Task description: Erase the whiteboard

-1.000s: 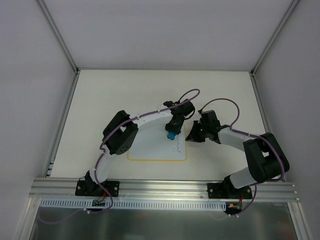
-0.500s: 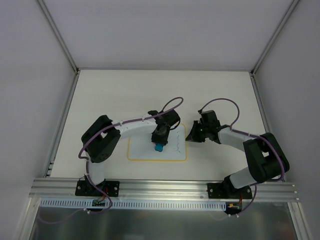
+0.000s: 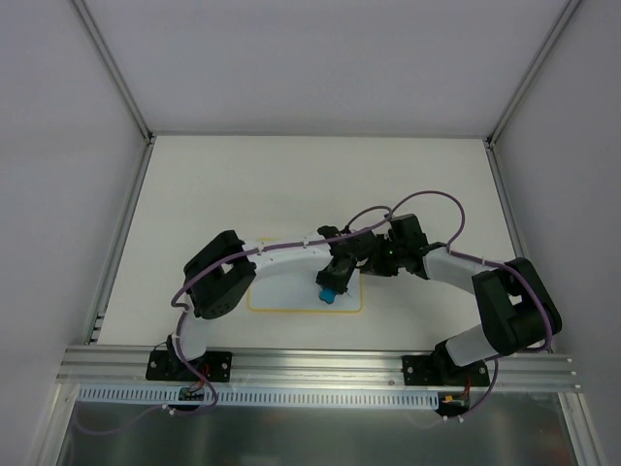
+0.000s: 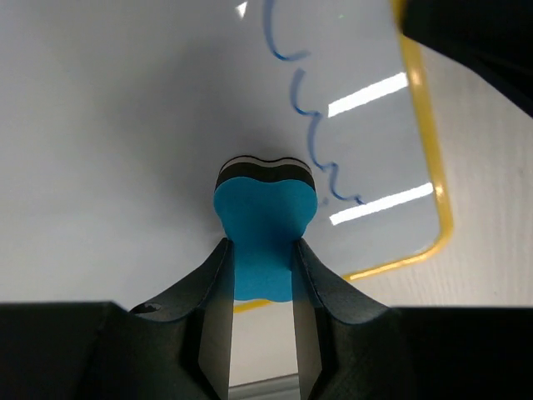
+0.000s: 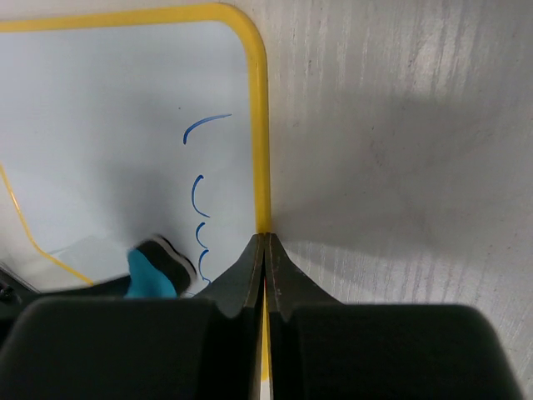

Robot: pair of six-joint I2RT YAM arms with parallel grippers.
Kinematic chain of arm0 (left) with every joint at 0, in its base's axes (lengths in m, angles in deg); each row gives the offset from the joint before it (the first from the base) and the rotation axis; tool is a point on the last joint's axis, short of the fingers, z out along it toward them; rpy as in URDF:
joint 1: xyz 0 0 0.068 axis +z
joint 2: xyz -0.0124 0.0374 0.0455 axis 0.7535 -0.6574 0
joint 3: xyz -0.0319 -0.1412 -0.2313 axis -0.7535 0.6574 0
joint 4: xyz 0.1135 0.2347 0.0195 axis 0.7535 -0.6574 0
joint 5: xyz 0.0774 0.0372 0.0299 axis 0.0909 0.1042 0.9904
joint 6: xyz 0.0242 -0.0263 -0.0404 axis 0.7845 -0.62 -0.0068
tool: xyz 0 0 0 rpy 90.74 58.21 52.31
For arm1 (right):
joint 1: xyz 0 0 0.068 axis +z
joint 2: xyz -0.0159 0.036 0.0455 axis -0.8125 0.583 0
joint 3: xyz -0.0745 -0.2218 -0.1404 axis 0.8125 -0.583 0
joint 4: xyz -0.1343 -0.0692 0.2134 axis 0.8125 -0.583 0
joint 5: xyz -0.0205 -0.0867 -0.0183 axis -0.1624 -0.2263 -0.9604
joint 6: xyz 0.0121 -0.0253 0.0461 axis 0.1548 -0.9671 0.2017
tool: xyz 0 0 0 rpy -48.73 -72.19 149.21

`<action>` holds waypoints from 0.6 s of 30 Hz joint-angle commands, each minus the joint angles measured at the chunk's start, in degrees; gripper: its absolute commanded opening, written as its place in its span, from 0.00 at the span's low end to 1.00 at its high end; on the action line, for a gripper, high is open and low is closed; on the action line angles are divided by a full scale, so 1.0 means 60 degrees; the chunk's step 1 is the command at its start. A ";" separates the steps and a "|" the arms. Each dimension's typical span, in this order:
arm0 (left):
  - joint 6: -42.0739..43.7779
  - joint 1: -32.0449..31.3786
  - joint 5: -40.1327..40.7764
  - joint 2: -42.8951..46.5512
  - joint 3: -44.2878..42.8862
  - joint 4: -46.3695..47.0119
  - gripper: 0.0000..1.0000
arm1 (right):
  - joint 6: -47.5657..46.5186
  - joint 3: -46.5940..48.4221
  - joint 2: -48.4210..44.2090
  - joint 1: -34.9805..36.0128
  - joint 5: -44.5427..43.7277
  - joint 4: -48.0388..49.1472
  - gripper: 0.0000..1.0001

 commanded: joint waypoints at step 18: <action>-0.0200 0.0315 -0.0649 -0.0357 -0.0677 -0.0295 0.00 | -0.0347 -0.0246 0.0399 -0.0234 -0.0675 -0.0901 0.00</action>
